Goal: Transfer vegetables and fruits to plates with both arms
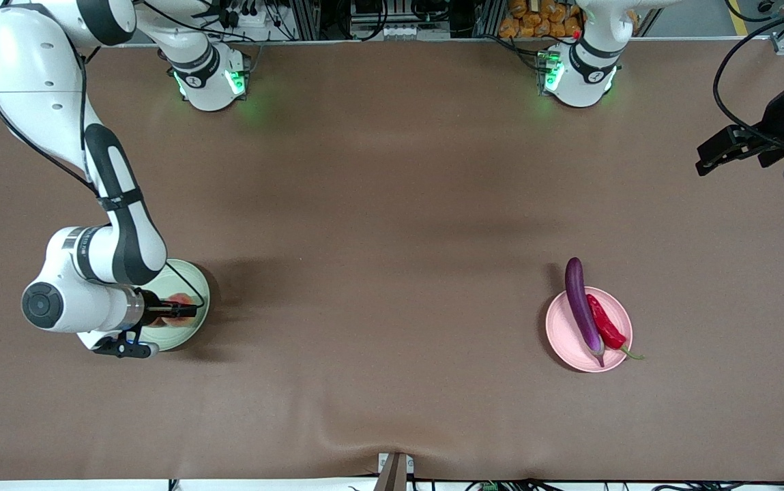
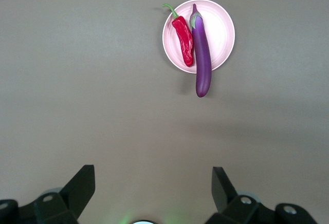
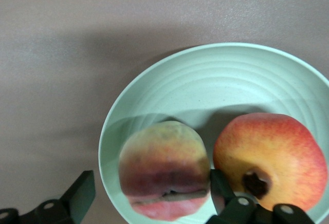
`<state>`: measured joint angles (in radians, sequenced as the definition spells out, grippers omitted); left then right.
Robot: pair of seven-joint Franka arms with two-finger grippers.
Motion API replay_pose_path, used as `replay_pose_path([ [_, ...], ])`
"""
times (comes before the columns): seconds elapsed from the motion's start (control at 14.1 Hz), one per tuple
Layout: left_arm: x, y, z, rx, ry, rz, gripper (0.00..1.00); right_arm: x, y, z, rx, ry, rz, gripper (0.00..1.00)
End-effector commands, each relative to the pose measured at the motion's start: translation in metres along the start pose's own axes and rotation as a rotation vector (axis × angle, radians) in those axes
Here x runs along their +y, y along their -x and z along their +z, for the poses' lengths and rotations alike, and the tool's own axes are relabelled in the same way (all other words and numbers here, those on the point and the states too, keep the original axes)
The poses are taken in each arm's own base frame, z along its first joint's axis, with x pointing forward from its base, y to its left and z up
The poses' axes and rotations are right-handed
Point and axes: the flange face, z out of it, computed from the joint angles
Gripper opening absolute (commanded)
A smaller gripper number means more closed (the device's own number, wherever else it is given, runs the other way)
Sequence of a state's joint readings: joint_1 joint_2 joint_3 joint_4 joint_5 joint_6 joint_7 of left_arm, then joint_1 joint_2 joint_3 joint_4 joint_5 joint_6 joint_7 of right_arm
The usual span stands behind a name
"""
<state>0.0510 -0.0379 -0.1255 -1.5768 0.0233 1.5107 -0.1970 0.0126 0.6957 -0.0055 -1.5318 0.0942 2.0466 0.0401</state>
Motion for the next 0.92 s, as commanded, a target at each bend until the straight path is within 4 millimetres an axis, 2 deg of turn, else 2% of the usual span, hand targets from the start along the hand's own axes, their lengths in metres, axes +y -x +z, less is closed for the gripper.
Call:
replay_pose_path([
  [0.0, -0.001, 0.01, -0.005, -0.001, 0.017, 0.018, 1.0, 0.001, 0.018, -0.07, 0.027, -0.002, -0.046, 1.0],
  [0.36, 0.001, 0.011, -0.005, -0.003, 0.016, 0.021, 1.0, -0.001, 0.086, -0.212, 0.047, -0.001, -0.061, 1.0],
  [0.57, 0.001, 0.011, -0.007, 0.0, 0.017, 0.021, 1.0, -0.011, 0.145, -0.293, 0.08, 0.001, -0.082, 1.0],
  [0.64, 0.001, 0.011, -0.007, 0.002, 0.017, 0.021, 1.0, -0.013, 0.164, -0.315, 0.089, 0.004, -0.081, 1.0],
  [0.85, 0.001, 0.011, -0.008, 0.003, 0.017, 0.022, 1.0, -0.008, 0.205, -0.349, 0.035, 0.016, -0.065, 1.0],
])
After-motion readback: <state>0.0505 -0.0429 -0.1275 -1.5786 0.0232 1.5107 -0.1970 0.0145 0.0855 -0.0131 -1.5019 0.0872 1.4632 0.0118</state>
